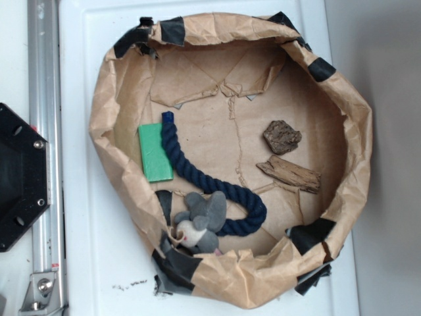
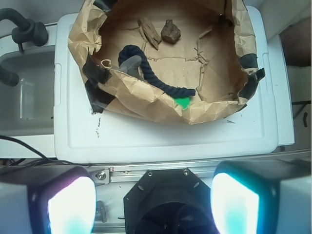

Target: Grab the rock.

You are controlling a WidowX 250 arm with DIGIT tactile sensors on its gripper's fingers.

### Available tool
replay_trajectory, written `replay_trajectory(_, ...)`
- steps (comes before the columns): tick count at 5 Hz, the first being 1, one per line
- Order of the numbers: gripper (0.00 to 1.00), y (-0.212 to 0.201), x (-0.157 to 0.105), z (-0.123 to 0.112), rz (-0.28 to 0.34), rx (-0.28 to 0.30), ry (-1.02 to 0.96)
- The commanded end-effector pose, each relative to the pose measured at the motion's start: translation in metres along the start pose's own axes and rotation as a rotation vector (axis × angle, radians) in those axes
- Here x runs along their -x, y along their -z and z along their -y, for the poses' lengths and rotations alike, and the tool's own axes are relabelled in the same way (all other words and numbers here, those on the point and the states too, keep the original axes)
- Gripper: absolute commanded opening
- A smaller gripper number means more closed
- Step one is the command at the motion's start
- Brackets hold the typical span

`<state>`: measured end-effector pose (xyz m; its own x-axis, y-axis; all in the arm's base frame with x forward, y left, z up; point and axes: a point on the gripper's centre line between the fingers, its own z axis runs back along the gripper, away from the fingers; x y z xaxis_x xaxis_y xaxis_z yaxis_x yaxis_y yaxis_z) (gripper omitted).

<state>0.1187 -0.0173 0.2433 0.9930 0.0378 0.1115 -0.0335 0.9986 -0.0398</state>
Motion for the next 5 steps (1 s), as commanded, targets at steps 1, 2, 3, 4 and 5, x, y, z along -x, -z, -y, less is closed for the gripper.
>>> replay_trajectory(1,1.0,0.0,0.0,0.0,0.0,0.0,0.0)
replay_trajectory(2,1.0,0.032,-0.043,-0.016,-0.059,0.001,-0.111)
replay_trajectory(3,1.0,0.047,-0.075,-0.033,0.052,0.055,-0.357)
replay_trajectory(4,1.0,0.069,-0.097,-0.052,0.124,0.121,-0.609)
replay_trajectory(5,1.0,0.091,-0.101,-0.063,0.088,0.078,-0.864)
